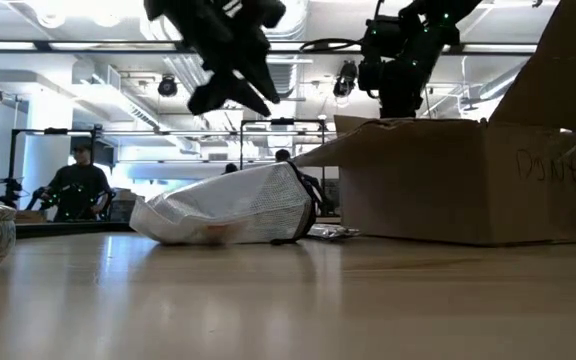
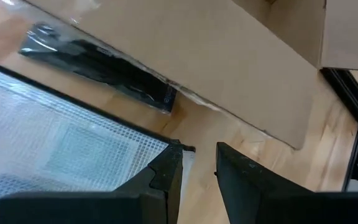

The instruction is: Unpack boxes

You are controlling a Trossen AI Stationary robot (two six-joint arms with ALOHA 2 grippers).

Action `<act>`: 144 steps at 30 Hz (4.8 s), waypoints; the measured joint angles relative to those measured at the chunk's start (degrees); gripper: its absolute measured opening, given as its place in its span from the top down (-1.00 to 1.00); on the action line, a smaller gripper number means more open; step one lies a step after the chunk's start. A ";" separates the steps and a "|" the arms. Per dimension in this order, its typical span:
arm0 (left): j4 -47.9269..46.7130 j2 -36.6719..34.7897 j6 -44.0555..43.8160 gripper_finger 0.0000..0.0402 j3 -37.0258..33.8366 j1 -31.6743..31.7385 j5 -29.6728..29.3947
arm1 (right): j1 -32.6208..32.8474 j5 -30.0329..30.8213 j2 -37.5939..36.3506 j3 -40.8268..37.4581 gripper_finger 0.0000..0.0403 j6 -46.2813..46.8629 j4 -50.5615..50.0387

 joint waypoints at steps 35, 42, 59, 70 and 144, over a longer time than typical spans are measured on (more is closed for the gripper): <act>-18.75 7.10 2.83 0.58 0.00 -0.13 3.77 | 0.00 0.00 0.00 0.00 0.42 -2.31 1.61; -5.49 5.83 -0.80 0.60 0.00 -0.13 3.83 | 0.00 0.00 0.00 0.00 0.48 -2.32 2.32; 4.44 12.12 0.43 0.59 0.00 -0.15 2.19 | 0.00 0.00 0.00 -0.02 0.61 -2.47 4.28; 4.44 15.97 5.83 0.59 0.00 -0.20 4.50 | 0.00 0.00 0.00 -0.04 0.69 -1.35 5.85; -17.44 13.26 1.40 -0.13 0.00 -14.40 3.18 | 0.00 0.02 0.02 -0.07 0.43 4.07 14.60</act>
